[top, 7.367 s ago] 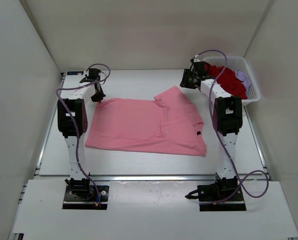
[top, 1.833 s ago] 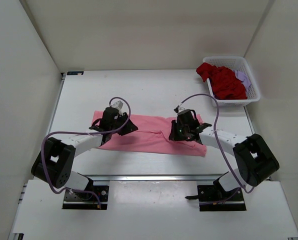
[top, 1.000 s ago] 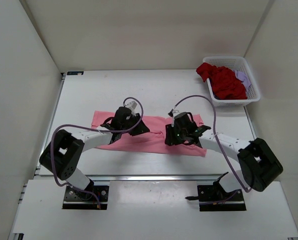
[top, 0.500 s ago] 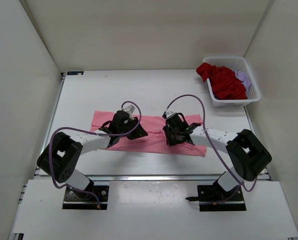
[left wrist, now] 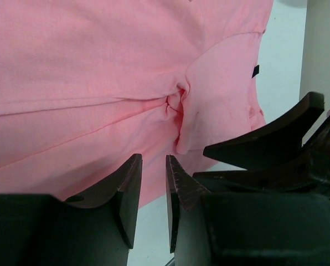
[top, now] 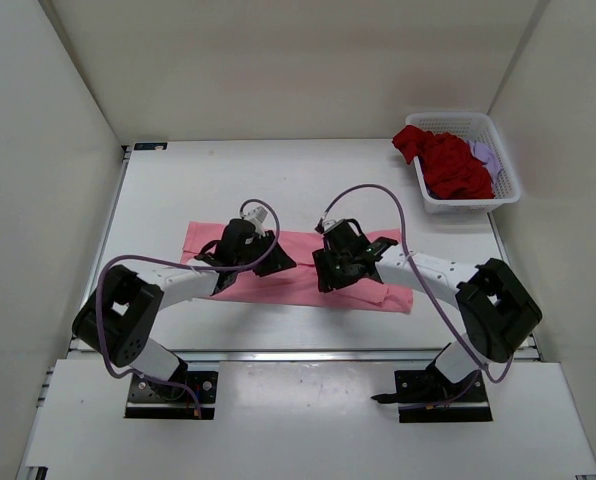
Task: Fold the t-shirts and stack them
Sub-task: Fold the other side of the tshirt into a rectangle, then rotate the tshirt 90 degrees
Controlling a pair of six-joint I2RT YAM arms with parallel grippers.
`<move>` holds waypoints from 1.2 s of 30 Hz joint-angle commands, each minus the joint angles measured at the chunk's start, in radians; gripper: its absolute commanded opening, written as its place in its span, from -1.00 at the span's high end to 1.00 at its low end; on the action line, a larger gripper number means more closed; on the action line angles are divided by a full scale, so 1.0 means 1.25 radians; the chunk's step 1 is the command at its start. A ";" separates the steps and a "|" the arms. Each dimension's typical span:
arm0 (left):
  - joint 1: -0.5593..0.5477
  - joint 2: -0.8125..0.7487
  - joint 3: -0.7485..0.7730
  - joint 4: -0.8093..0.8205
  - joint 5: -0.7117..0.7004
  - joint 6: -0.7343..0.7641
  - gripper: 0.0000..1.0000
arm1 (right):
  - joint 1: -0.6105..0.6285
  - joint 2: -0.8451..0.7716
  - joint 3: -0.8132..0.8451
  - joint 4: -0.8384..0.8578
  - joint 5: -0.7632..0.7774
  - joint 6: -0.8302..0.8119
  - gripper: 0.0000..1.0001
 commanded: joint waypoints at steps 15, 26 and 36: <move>0.182 0.098 0.039 0.134 0.104 -0.126 0.29 | -0.343 -0.047 -0.189 0.341 -0.101 0.139 0.96; 0.388 0.141 -0.109 0.252 0.179 -0.235 0.30 | -0.442 -0.093 -0.313 0.347 -0.035 0.178 1.00; 0.280 0.009 0.017 0.113 0.105 -0.135 0.27 | -0.264 -0.171 -0.257 0.291 -0.006 0.126 0.59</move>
